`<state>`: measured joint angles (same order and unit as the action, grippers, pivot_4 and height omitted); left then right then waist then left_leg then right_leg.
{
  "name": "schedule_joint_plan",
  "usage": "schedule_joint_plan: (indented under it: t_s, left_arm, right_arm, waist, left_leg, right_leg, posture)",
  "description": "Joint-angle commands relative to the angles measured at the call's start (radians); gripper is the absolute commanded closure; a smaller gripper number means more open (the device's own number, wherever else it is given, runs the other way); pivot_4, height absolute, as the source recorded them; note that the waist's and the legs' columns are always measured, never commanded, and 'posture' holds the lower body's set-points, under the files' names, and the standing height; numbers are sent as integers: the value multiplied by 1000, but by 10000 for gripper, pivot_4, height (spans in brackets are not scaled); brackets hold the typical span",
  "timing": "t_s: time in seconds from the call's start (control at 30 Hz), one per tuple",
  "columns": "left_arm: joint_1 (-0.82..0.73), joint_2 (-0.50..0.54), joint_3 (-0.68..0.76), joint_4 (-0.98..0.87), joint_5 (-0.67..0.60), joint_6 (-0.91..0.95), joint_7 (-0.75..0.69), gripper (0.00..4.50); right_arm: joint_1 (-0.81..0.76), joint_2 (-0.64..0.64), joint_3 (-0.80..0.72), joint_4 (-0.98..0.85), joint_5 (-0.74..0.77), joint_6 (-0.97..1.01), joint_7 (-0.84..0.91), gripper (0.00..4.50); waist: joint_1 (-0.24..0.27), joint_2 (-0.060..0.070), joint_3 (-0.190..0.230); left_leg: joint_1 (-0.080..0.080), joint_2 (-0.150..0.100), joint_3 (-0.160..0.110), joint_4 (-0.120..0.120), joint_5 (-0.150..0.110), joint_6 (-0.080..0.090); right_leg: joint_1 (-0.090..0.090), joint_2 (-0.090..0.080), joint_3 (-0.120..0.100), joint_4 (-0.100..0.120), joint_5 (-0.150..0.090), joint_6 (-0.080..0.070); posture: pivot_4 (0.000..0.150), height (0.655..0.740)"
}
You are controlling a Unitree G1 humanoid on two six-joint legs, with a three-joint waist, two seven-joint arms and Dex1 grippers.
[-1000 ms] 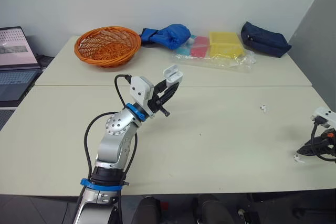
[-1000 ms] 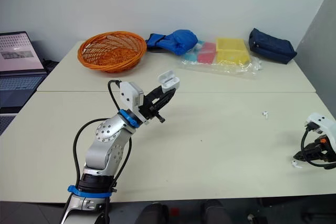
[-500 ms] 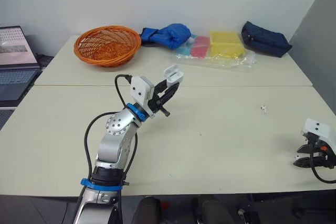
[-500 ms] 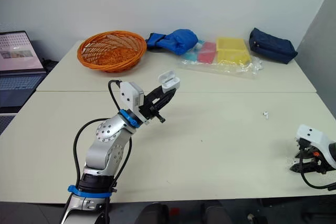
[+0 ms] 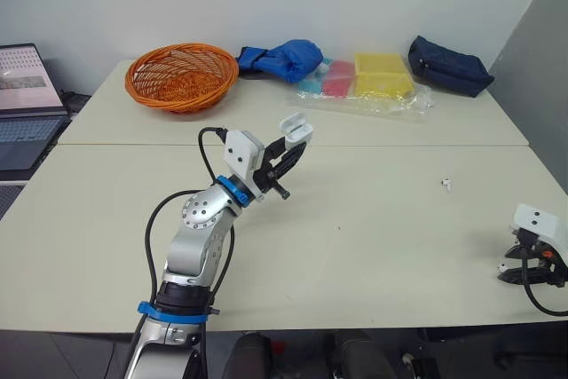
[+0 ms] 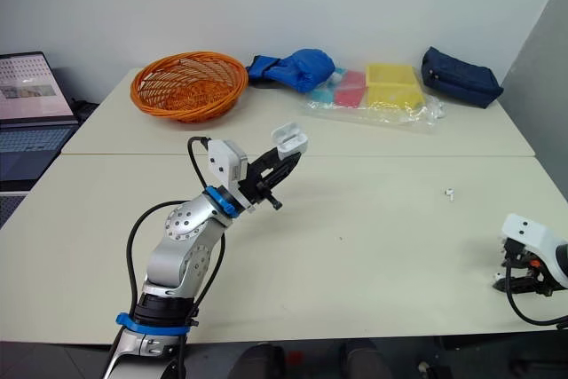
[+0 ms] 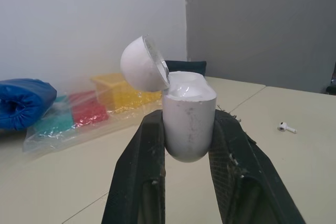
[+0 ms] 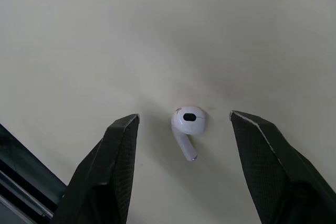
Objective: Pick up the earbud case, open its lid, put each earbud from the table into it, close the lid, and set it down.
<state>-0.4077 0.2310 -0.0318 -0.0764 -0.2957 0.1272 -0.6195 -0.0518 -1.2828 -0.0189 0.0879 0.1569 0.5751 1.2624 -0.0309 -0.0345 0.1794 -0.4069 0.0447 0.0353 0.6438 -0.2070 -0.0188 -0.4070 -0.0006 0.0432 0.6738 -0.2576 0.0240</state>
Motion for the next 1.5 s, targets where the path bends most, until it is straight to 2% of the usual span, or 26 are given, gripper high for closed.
schedule_joint_plan:
  t_s: [0.03,0.07,0.17,0.33,0.37,0.53,0.63,0.77,0.83,0.9,0.97,1.1,1.2,1.23,1.3,1.5]
  left_arm:
    - [-8,-1,5,-63,-17,-5,8,37573]
    - [-9,-2,4,-62,-17,-4,8,37573]
    - [-12,-3,4,-61,-16,-3,8,37573]
    - [-14,-2,4,-59,-15,-3,7,37573]
    - [-13,-2,5,-60,-15,-4,6,37573]
    - [-10,0,5,-61,-16,-4,5,37573]
    - [-12,1,7,-58,-17,-8,3,37573]
    - [-11,2,6,-54,-21,-15,-7,37573]
    - [-10,5,3,-51,-22,-20,-16,37573]
    - [-10,4,-5,-49,-29,-25,-32,37573]
    - [-14,0,-18,-39,-31,-35,-51,37573]
    - [-39,-13,-28,-7,-24,-57,-62,37573]
    - [-73,-25,-42,12,-22,-71,-73,37573]
    - [-81,-31,-42,17,-23,-73,-71,37573]
    - [-98,-48,-39,40,-20,-84,-59,37573]
    - [-119,-80,-37,66,-12,-111,-38,37573]
  right_arm:
    - [-2,6,-15,1,4,11,-8,16313]
    - [-4,9,-12,2,2,10,-11,16313]
    - [-7,20,-9,-8,3,26,-18,21794]
    - [3,28,-7,-4,1,32,-24,39513]
    - [8,28,-6,1,-3,28,-28,41170]
    - [17,26,-5,26,-15,-10,-31,41135]
    - [-44,39,-21,-2,43,36,3,41135]
    - [-242,115,-87,-93,252,215,56,41135]
    - [-354,174,-134,-122,367,392,6,41135]
    - [-561,296,-209,-184,541,607,-96,41135]
    - [-716,461,-282,-263,652,717,-249,41135]
    - [-796,719,-413,-387,780,843,-515,41135]
    - [-828,939,-452,-477,856,800,-734,41135]
    - [-821,977,-430,-518,853,766,-771,41135]
    - [-765,1060,-342,-595,767,638,-832,41135]
    - [-663,1147,-171,-650,654,428,-904,41135]
  waist:
    - [0,0,0]
    - [0,0,0]
    - [0,0,0]
    - [0,0,0]
    - [0,0,0]
    - [0,0,0]
    - [-1,0,0]
    - [-13,0,1]
    - [-11,-1,1]
    - [-12,-1,2]
    - [-17,0,2]
    - [7,-1,1]
    - [15,0,1]
    - [16,0,1]
    - [18,0,1]
    - [12,0,1]
  left_leg:
    - [0,0,0,0,0,0]
    - [0,0,0,0,0,0]
    - [0,0,0,0,0,0]
    - [0,0,0,0,0,0]
    - [0,0,0,0,0,0]
    - [0,0,0,0,0,0]
    - [0,0,0,0,0,0]
    - [1,0,0,1,0,0]
    - [1,0,-2,0,0,0]
    - [1,1,-2,0,0,0]
    - [0,1,-2,-1,0,0]
    - [-8,3,-4,-1,0,0]
    - [-16,3,-5,0,0,-1]
    - [-23,2,-4,0,0,0]
    - [-27,2,-4,2,0,0]
    - [-26,1,-4,2,0,0]
  right_leg:
    - [0,0,0,0,0,0]
    - [0,0,0,0,0,0]
    - [0,0,0,0,0,0]
    - [0,0,0,0,0,0]
    - [0,0,0,0,0,0]
    - [0,0,0,-1,0,0]
    - [0,0,0,-1,0,0]
    - [0,1,1,0,0,0]
    - [0,1,0,1,0,0]
    - [0,2,-1,1,0,0]
    - [0,2,0,1,2,2]
    - [-4,3,-4,0,0,0]
    - [-10,2,-5,-1,0,0]
    - [-17,0,-4,2,1,0]
    - [-20,-2,-5,2,3,-1]
    - [-18,-2,-5,0,1,3]
  posture:
    - [1500,7400]
    - [1500,7400]
    - [1500,7400]
    - [1500,7400]
    - [1500,7400]
    - [1500,7400]
    - [1500,7400]
    - [1500,7400]
    - [1500,7400]
    - [1500,7400]
    - [1500,7400]
    - [1500,7400]
    - [1500,7400]
    - [1500,7400]
    - [1500,7400]
    - [1500,7400]
